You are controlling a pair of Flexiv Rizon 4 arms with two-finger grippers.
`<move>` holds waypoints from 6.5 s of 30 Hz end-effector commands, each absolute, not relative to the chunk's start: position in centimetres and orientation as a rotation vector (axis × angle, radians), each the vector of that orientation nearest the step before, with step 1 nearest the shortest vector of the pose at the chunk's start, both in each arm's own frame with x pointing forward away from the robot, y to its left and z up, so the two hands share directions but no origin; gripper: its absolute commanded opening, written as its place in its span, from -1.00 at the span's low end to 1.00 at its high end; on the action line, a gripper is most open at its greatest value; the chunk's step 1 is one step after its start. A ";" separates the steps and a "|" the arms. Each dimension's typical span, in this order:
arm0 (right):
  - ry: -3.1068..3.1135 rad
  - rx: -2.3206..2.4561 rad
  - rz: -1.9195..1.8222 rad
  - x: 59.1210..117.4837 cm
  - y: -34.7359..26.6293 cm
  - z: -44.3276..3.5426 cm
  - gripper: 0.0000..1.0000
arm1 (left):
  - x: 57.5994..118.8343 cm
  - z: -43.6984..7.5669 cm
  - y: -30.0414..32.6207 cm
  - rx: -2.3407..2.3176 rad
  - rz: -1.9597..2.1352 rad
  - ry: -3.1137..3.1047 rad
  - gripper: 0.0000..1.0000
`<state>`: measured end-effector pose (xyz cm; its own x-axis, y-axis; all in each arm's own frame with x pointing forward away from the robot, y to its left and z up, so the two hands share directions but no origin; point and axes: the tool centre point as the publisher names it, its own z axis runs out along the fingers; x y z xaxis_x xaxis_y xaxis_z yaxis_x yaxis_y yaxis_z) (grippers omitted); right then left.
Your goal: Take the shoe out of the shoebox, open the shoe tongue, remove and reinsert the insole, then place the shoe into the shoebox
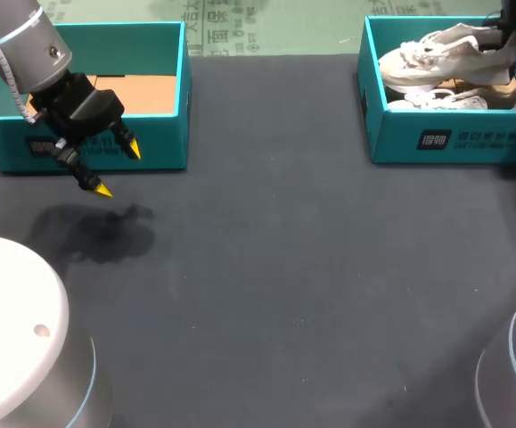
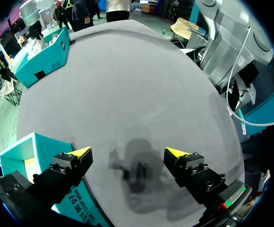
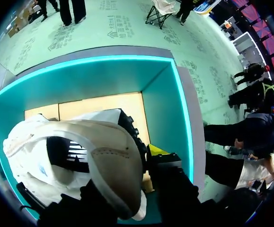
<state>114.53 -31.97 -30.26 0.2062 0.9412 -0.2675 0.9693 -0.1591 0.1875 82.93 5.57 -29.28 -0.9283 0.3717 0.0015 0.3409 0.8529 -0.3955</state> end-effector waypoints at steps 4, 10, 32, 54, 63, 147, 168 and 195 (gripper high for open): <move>1.787 2.226 -0.112 115.8 -32.9 -31.5 -1.00 | 82.8 -29.3 5.6 -0.568 0.605 -2.952 1.00; 1.769 2.243 -0.144 116.0 -33.2 -32.2 -1.00 | 82.8 -29.3 5.6 -0.568 0.605 -2.952 1.00; 1.817 2.285 -0.202 116.5 -34.7 -35.9 -1.00 | 82.8 -29.3 5.6 -0.568 0.605 -2.952 1.00; 1.892 2.299 -0.191 116.3 -34.4 -37.5 -0.04 | 82.8 -29.3 5.6 -0.568 0.605 -2.952 1.00; 1.895 2.295 -0.144 115.5 -33.6 -35.3 0.15 | 82.8 -29.3 5.6 -0.568 0.605 -2.952 1.00; 1.825 2.298 -0.095 97.7 -18.8 -18.6 1.00 | 80.6 -20.0 14.3 1.958 -0.086 -2.657 1.00; 1.721 2.502 0.016 92.5 -19.5 -19.3 1.00 | 85.0 -18.8 21.5 2.298 -0.021 -2.173 1.00; 1.798 2.488 0.043 89.5 -19.4 -20.7 1.00 | 87.9 -18.7 23.4 2.412 0.010 -2.050 1.00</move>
